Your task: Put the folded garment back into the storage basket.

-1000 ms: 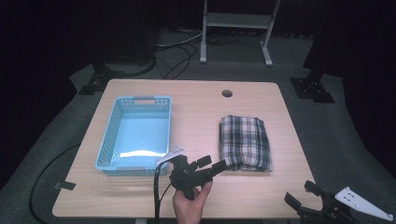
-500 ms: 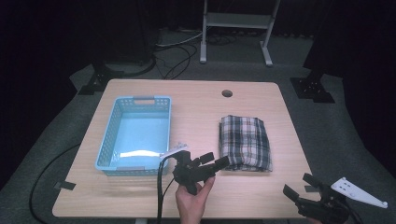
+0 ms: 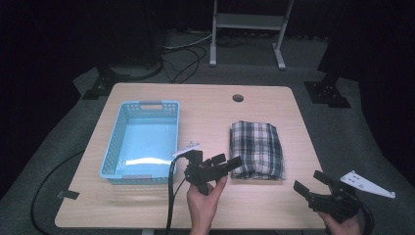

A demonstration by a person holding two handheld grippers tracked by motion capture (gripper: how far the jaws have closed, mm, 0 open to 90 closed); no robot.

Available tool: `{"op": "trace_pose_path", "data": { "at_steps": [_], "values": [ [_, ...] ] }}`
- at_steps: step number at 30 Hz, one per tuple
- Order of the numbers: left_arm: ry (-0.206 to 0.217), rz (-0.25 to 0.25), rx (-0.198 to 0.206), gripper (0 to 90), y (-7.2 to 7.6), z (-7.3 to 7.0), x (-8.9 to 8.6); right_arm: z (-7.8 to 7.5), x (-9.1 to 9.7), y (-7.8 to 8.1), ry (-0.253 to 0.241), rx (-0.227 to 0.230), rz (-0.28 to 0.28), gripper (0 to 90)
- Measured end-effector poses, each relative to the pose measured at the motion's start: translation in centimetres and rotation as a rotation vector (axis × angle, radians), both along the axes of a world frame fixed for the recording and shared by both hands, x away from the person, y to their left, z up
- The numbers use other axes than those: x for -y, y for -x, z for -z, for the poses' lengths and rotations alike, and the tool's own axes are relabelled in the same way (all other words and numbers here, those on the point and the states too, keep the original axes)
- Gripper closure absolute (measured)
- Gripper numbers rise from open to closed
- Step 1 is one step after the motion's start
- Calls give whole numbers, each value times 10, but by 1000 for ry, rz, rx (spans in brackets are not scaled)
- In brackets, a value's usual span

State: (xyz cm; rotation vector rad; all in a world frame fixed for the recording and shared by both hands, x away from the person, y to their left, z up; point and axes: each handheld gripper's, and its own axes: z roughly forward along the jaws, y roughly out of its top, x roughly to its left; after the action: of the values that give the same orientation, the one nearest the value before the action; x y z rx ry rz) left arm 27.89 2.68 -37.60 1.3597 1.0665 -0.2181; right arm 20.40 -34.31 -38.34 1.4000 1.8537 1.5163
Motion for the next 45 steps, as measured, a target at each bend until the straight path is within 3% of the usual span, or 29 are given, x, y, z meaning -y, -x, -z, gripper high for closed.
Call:
{"op": "trace_pose_path", "data": {
  "at_steps": [13, 24, 37, 45],
  "values": [
    [-2, -24, -23, 168, -17, 0, 3, -2, -3, -28, -8, -27, 6, 42],
    [-15, -36, -72, 168, -29, 3, 8, -5, -3, -49, -42, -52, 15, 42],
    [-4, -48, -94, 168, -38, 2, 11, -2, -2, -76, -80, -138, 4, 42],
    [-27, -49, -100, 168, -46, -4, 20, 1, 0, -93, -107, -192, 21, 42]
  ]
}}
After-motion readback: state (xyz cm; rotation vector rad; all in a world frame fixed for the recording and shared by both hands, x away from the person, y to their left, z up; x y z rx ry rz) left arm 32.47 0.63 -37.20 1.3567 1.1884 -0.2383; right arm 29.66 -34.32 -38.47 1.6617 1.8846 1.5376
